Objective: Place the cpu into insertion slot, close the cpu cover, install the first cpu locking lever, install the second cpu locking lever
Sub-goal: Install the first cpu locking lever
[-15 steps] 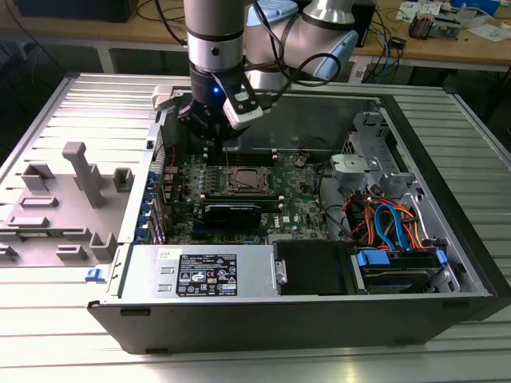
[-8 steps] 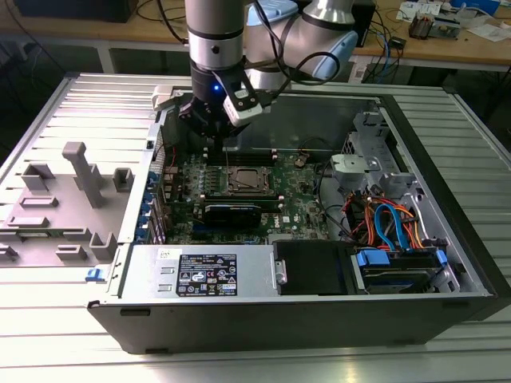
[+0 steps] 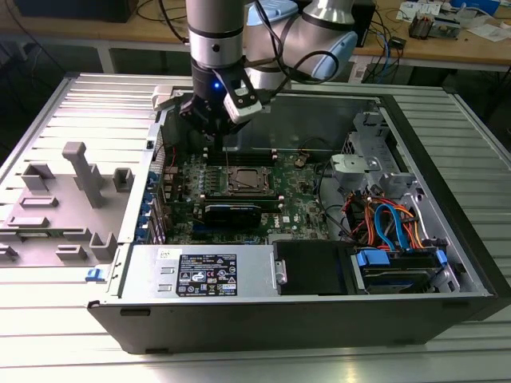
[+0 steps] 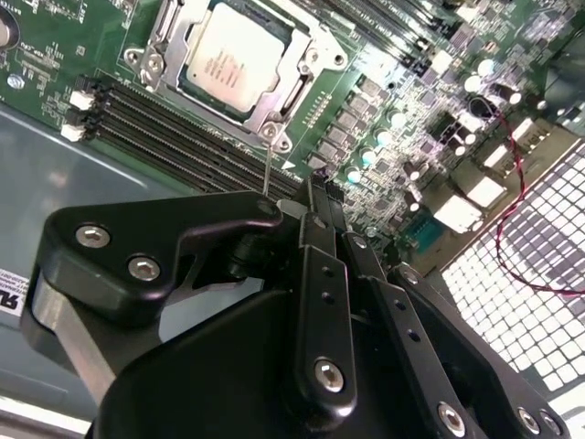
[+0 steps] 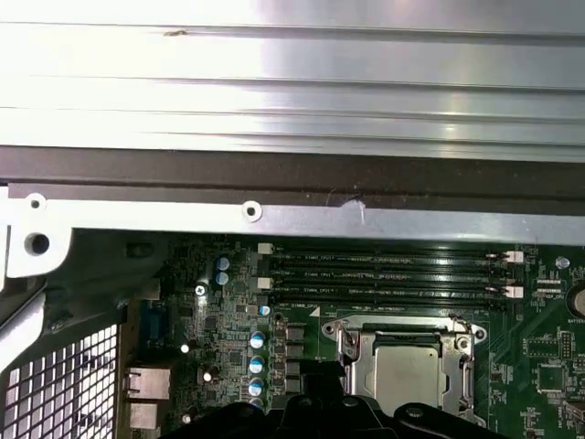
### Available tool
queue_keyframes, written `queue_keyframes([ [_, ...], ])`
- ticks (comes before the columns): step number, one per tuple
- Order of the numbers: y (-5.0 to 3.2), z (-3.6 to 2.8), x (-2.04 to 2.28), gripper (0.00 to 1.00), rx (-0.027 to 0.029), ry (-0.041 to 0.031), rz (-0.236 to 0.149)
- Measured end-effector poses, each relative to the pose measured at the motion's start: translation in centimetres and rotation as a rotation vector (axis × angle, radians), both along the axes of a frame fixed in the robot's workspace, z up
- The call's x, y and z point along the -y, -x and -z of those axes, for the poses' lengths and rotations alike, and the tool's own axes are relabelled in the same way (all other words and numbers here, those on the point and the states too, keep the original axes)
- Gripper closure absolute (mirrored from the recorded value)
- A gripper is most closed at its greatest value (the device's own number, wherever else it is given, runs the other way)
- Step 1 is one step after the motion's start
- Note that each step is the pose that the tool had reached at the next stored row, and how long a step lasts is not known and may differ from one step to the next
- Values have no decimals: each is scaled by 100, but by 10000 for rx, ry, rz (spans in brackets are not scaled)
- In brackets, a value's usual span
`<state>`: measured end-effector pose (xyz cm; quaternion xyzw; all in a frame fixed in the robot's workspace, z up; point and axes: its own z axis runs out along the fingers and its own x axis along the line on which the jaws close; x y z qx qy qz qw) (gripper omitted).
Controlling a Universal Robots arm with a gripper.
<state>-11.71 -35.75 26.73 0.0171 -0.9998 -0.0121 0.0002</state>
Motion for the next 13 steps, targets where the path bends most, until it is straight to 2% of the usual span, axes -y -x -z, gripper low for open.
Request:
queue_keyframes([
  [5, 0, 23, -57, 89, -1, 1, -16],
  [7, 0, 35, -94, 89, -1, 1, -35],
  [13, -1, 57, -131, 89, -1, 1, -62],
])
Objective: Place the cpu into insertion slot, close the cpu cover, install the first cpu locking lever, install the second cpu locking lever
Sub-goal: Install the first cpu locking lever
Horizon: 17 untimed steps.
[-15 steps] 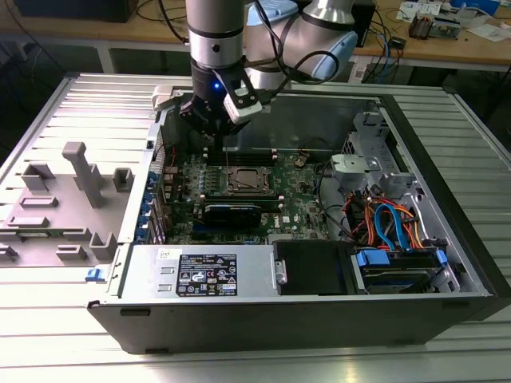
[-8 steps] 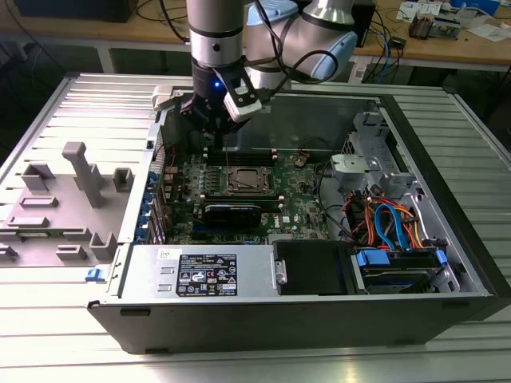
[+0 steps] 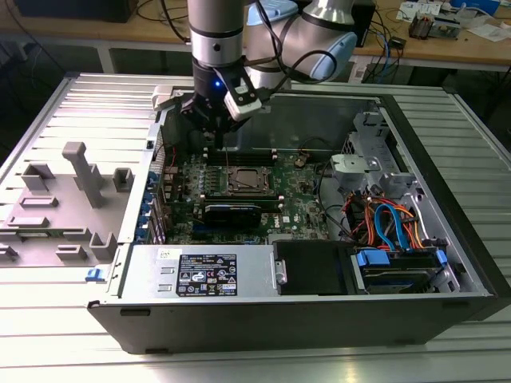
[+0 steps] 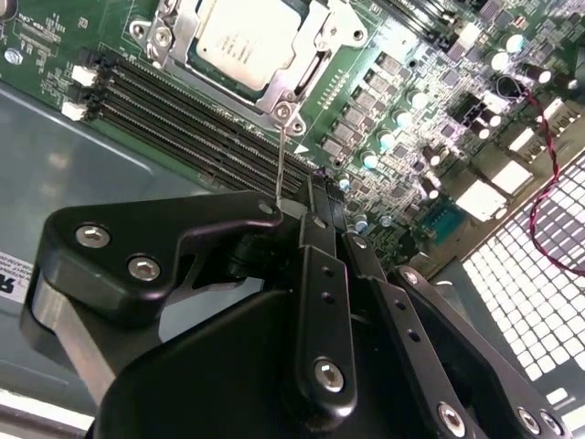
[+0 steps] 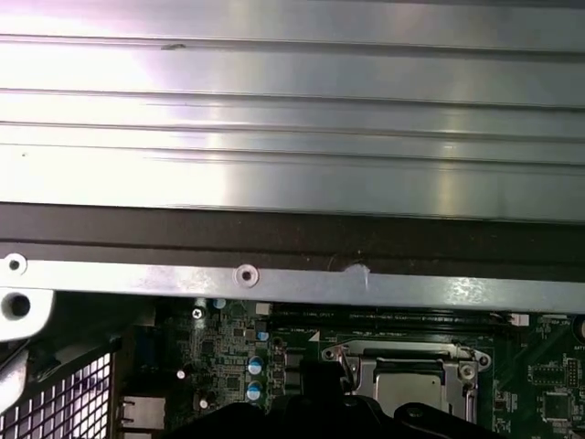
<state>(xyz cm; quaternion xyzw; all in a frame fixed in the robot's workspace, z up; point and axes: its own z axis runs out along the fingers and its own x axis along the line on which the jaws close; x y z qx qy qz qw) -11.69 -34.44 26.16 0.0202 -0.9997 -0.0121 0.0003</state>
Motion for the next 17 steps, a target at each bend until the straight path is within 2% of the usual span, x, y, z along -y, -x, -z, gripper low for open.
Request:
queue_keyframes([
  [7, -58, 27, -3, 89, 2, 26, 1],
  [15, -219, 62, -4, 89, 3, 50, 1],
  [17, -238, 64, -3, 89, 2, 50, -1],
])
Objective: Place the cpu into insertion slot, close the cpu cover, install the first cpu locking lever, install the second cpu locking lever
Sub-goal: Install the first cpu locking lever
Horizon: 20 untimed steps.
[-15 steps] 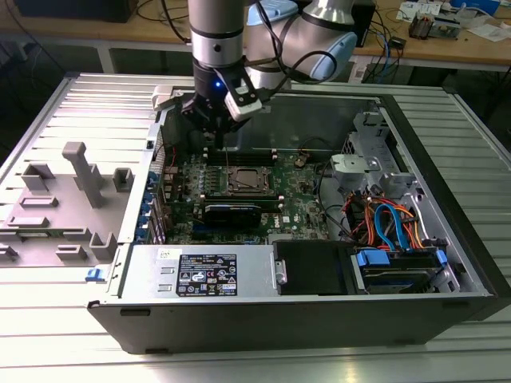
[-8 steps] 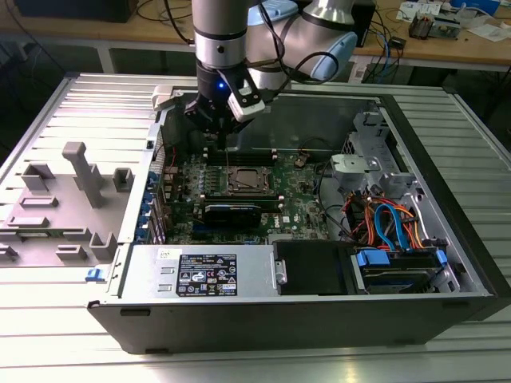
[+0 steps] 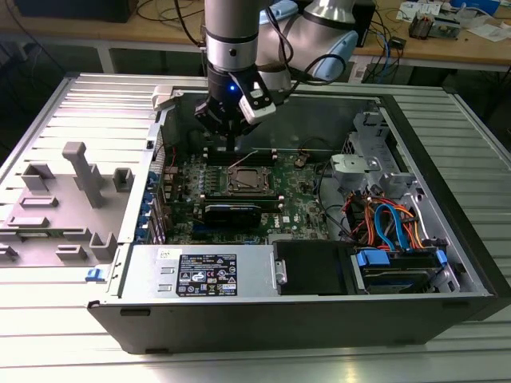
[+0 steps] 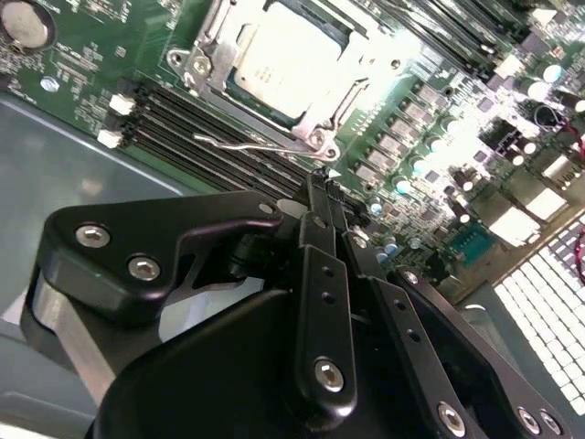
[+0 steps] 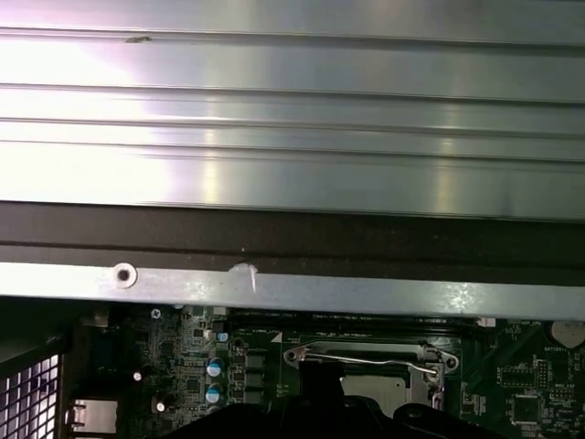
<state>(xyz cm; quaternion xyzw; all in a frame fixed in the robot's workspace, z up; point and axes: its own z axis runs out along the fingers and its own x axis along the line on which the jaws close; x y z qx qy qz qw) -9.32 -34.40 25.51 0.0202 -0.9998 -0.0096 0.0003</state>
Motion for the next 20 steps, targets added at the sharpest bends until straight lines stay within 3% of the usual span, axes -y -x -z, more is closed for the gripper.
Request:
queue_keyframes([
  [2, -2, 0, -1, 89, 0, 0, 3],
  [4, -61, 7, 0, 89, 0, 0, 2],
  [15, -74, 10, -1, 89, 0, 0, 0],
  [20, -118, 96, -1, 89, 3, 0, -1],
])
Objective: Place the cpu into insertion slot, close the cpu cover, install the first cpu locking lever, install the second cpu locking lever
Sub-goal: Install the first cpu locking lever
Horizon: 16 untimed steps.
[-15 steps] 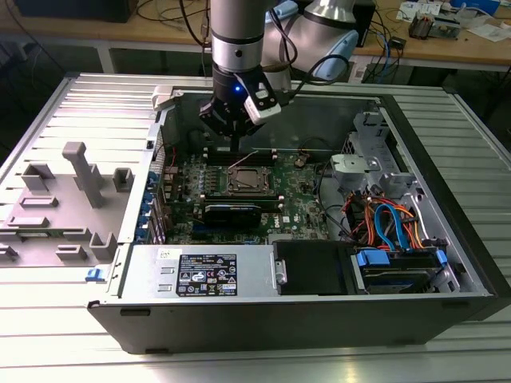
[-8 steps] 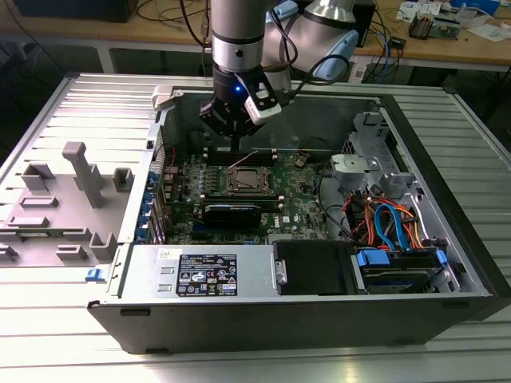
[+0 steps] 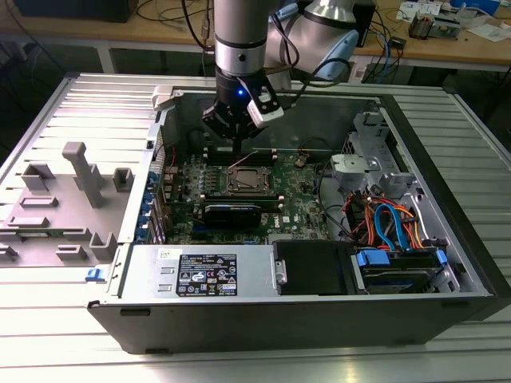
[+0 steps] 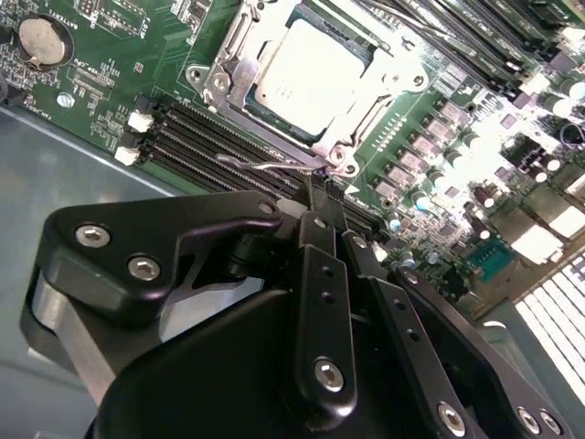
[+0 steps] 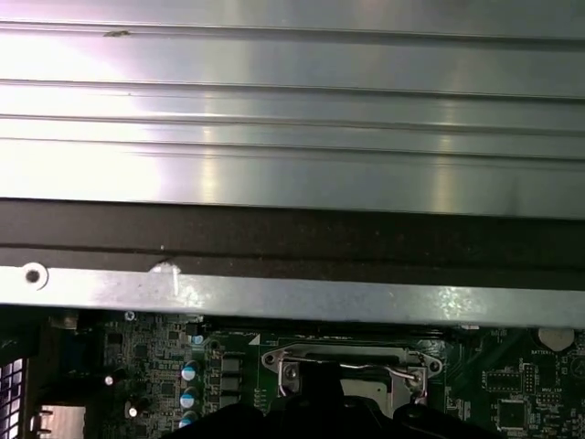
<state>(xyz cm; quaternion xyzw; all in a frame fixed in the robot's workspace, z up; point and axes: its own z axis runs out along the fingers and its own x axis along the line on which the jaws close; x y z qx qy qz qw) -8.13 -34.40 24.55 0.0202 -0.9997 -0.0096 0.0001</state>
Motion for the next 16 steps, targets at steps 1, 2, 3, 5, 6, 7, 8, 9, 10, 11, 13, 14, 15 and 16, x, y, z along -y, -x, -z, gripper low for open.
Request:
queue_keyframes([
  [1, -5, 17, 0, 89, 0, -1, 0],
  [2, -9, 35, 0, 89, 1, 0, -1],
  [3, -16, 50, 0, 89, 2, 0, -1],
  [5, -70, 89, -4, 89, 0, 1, 0],
  [6, -84, 102, -5, 89, 2, 0, -2],
  [7, -86, 109, -6, 89, 1, 0, -2],
  [8, -86, 109, -5, 89, 0, 3, -1],
  [9, -86, 109, -5, 89, -1, 3, -1],
  [10, -86, 110, -6, 89, 1, 1, -1],
  [11, -86, 113, -6, 89, 1, 0, -2],
  [13, -86, 115, -6, 89, 1, 1, -2],
  [14, -86, 115, -6, 89, 1, 0, -2],
  [15, -86, 116, -6, 89, 2, 2, -2],
  [16, -87, 117, -8, 89, 4, 2, -2],
])
